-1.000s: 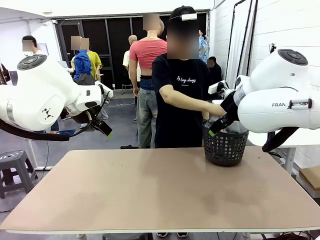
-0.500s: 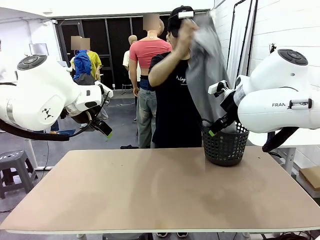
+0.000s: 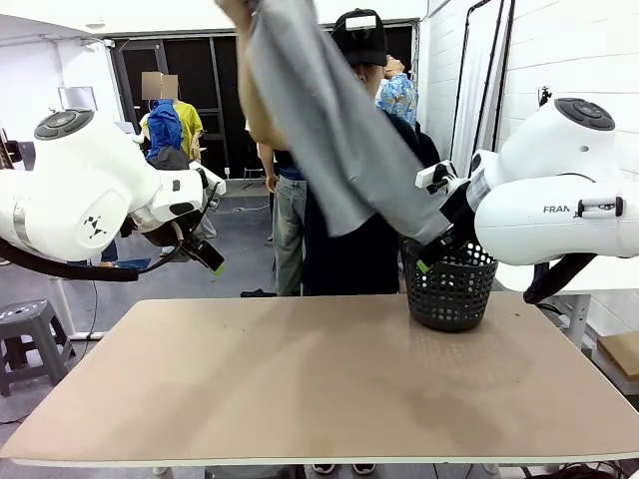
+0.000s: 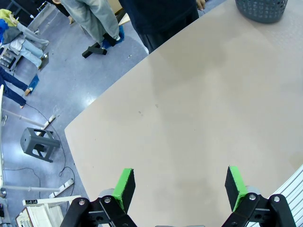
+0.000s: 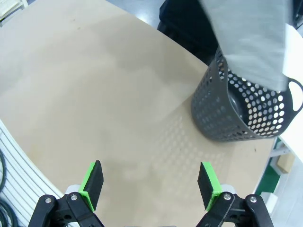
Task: Fold the training pants.
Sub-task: Grab both ends of the Training pants handed by a person.
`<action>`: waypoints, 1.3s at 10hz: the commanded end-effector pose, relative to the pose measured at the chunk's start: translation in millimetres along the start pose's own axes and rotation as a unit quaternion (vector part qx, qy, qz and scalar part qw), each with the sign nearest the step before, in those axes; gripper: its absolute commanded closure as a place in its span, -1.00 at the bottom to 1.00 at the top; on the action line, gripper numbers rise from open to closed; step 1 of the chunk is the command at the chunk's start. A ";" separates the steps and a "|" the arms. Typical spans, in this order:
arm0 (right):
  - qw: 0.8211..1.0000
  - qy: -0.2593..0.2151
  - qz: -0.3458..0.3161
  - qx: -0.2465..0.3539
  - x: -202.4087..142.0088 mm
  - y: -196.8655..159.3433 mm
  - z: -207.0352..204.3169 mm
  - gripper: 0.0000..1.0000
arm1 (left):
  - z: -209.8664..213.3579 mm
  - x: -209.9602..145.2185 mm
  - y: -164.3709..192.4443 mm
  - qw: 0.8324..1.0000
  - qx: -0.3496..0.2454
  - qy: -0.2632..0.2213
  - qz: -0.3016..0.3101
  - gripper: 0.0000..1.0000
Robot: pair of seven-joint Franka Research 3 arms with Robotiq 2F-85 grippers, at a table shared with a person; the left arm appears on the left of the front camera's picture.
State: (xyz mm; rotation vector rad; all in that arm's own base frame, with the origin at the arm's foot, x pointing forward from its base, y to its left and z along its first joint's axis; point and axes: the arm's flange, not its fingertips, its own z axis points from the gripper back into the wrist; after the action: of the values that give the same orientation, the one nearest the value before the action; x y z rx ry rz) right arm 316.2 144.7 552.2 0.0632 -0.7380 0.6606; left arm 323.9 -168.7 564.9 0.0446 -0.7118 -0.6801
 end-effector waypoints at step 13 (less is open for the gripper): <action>1.000 0.005 0.001 0.001 -1.2 0.5 1.0 -1.00 | -0.2 0.2 -0.5 1.000 -0.001 0.003 -0.001 -1.00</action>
State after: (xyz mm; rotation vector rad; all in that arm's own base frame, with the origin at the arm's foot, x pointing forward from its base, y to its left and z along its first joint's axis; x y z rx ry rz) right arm 316.2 144.7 552.2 0.0632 -0.7380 0.6606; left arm 323.9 -168.7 564.9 0.0446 -0.7118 -0.6801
